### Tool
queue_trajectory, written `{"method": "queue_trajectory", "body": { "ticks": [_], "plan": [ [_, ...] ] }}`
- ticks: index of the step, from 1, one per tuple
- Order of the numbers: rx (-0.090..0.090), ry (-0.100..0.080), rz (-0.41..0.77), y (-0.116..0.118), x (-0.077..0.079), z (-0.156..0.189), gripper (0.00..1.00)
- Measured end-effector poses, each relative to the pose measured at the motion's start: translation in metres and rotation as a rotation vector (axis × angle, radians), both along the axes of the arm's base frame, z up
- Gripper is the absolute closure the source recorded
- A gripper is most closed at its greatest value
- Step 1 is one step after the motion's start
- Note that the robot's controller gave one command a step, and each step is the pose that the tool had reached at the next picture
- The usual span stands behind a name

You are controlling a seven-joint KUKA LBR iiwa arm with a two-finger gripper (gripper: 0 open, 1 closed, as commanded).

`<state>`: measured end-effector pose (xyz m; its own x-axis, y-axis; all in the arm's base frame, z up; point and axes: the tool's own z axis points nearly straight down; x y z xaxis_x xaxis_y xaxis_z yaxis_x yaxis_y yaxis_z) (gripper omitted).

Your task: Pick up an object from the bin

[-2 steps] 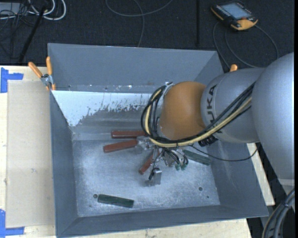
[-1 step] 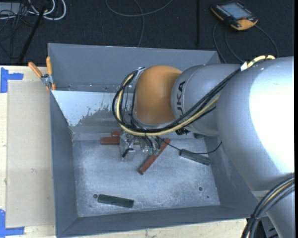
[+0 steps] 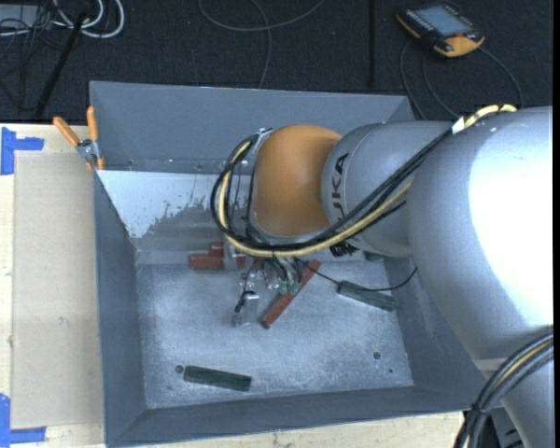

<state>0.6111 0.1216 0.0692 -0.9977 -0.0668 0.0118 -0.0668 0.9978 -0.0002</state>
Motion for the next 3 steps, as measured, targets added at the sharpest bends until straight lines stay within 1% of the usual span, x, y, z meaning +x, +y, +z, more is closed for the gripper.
{"method": "queue_trajectory", "body": {
  "ticks": [1,2,3],
  "plan": [
    [0.000,0.001,0.000,0.000,0.000,-0.001,0.00],
    [0.002,-0.011,0.023,-0.021,0.006,0.010,0.00],
    [0.001,-0.015,0.029,-0.033,0.008,0.008,0.00]
  ]
}}
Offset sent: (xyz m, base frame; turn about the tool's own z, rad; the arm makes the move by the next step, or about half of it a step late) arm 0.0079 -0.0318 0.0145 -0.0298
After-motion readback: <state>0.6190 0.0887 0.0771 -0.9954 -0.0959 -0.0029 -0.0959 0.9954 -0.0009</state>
